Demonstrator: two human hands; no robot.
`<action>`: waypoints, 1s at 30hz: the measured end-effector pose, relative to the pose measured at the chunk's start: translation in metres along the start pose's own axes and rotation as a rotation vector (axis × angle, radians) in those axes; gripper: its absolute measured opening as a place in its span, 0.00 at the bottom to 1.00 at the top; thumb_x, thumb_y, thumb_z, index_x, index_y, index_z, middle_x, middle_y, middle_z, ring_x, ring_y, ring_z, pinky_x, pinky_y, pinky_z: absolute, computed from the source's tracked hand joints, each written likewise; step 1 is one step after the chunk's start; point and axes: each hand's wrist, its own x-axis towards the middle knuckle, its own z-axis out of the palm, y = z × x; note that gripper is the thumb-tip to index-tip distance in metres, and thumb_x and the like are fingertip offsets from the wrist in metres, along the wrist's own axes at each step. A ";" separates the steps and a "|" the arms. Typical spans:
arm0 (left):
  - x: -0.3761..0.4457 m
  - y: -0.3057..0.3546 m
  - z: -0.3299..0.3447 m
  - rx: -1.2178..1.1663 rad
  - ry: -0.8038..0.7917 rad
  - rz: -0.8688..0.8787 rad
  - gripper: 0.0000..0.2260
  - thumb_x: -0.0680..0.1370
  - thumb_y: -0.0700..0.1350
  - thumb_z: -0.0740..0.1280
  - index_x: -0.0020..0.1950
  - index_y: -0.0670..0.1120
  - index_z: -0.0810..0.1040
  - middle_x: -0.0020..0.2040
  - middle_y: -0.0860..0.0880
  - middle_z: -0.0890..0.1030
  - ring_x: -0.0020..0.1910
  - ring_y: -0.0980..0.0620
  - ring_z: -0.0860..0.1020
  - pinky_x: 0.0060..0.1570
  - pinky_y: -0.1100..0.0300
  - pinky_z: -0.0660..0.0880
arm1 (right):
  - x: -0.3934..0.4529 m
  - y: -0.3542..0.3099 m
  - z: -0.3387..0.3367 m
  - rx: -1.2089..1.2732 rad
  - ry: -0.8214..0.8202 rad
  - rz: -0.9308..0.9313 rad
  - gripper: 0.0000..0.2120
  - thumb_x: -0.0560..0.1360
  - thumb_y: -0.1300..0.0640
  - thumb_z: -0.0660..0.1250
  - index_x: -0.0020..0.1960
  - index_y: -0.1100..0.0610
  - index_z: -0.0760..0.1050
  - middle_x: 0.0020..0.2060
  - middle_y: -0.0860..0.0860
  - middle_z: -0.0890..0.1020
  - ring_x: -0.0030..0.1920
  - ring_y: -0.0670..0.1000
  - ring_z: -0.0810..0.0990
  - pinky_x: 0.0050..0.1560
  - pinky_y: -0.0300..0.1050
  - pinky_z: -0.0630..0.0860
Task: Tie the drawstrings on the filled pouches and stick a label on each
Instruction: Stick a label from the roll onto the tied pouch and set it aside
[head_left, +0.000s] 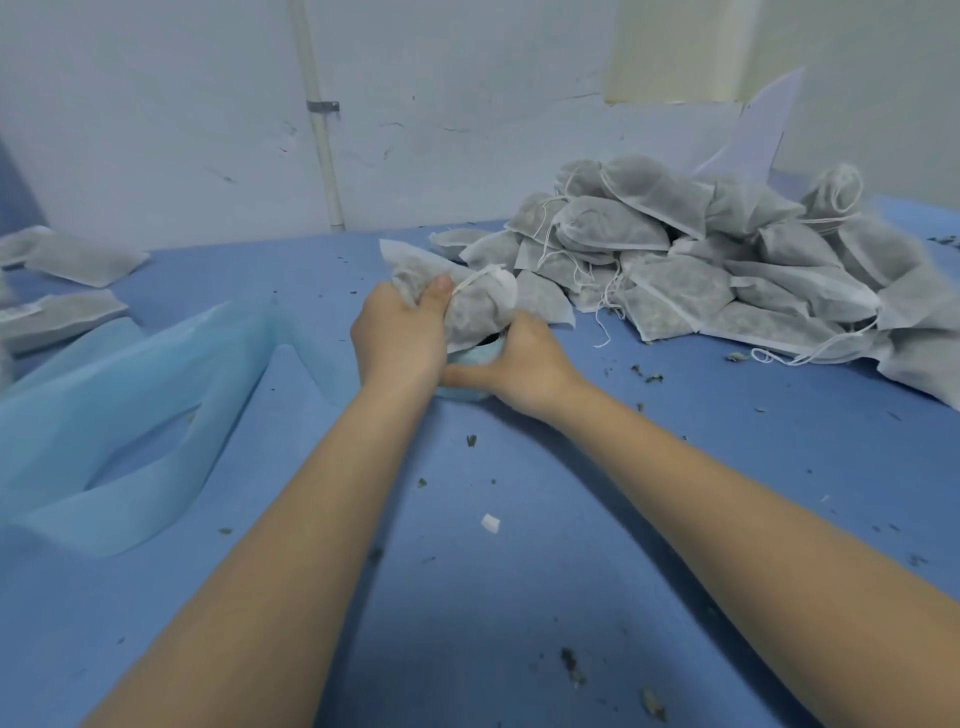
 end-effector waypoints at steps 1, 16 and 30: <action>0.001 -0.002 0.000 0.014 0.003 -0.004 0.16 0.79 0.52 0.63 0.55 0.39 0.78 0.52 0.42 0.80 0.53 0.43 0.77 0.49 0.56 0.70 | -0.004 0.001 -0.006 0.031 -0.038 0.016 0.31 0.60 0.46 0.82 0.58 0.54 0.75 0.48 0.44 0.81 0.47 0.44 0.80 0.46 0.36 0.74; 0.003 -0.008 0.007 0.117 0.043 -0.015 0.18 0.79 0.53 0.61 0.54 0.38 0.75 0.52 0.42 0.79 0.51 0.43 0.74 0.43 0.59 0.64 | -0.017 0.021 -0.017 0.028 0.205 -0.047 0.13 0.67 0.59 0.78 0.50 0.56 0.84 0.36 0.42 0.81 0.37 0.34 0.77 0.44 0.23 0.71; -0.004 -0.006 0.008 0.159 0.058 0.022 0.17 0.80 0.53 0.60 0.52 0.38 0.73 0.45 0.45 0.74 0.44 0.46 0.69 0.36 0.63 0.57 | -0.034 0.007 -0.013 -0.242 0.178 -0.070 0.13 0.69 0.51 0.76 0.32 0.48 0.73 0.34 0.43 0.78 0.40 0.45 0.78 0.41 0.32 0.69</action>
